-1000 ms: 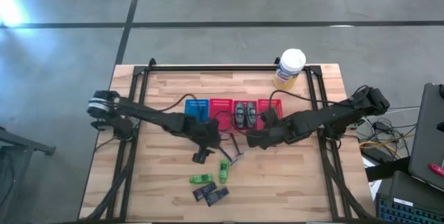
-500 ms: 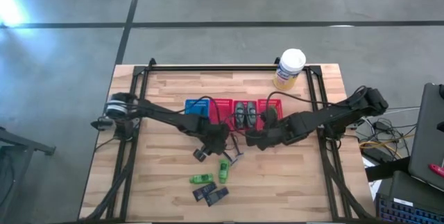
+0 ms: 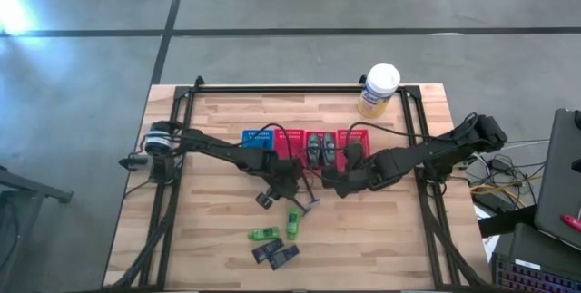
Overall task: Pick & Place Travel size toiletries
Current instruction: Put the blue razor into the blue bin
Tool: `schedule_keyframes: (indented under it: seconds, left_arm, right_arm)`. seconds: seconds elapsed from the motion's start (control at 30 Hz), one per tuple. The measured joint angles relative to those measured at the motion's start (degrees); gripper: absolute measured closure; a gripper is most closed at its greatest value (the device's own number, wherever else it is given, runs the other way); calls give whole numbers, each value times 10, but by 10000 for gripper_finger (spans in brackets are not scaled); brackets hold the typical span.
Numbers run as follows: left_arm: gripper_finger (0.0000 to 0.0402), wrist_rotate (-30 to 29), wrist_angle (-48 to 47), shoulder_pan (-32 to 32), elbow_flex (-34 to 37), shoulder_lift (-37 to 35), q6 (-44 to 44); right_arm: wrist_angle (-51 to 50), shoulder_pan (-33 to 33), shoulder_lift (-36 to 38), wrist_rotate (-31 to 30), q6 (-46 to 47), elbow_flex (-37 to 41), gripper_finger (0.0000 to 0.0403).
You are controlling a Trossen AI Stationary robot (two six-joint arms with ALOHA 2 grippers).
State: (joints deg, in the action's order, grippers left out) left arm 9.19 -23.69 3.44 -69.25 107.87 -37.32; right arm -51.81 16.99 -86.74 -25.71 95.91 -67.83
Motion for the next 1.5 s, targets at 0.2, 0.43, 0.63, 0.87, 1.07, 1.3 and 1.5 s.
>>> schedule_keyframes:
  seconds: [0.2, 0.43, 0.63, 0.87, 1.07, 1.3, 1.5]
  left_arm:
    - [251, 19, 6, -1, 1, 10, 3]
    - [259, 25, 6, -1, 0, 27, 21]
    - [332, 27, 2, -1, 1, 25, 29]
    - [380, 22, 6, -1, 2, 19, 74]
    - [376, -12, 1, 0, 3, -16, 149]
    - [376, -31, -25, 9, 2, -84, 278]
    - [376, -112, -49, 29, 29, -176, 496]
  right_arm:
    - [2, 0, 0, 0, 13, 6, 117]
    - [3, 0, 0, 0, 15, 6, 134]
    - [1, 0, 0, 0, 15, 8, 148]
    - [1, 0, 0, 1, 7, 9, 163]
    - [-3, 0, 0, 2, 2, 9, 174]
    - [-5, 0, 0, 9, -17, 9, 184]
    - [-13, 0, 1, 9, -21, 9, 177]
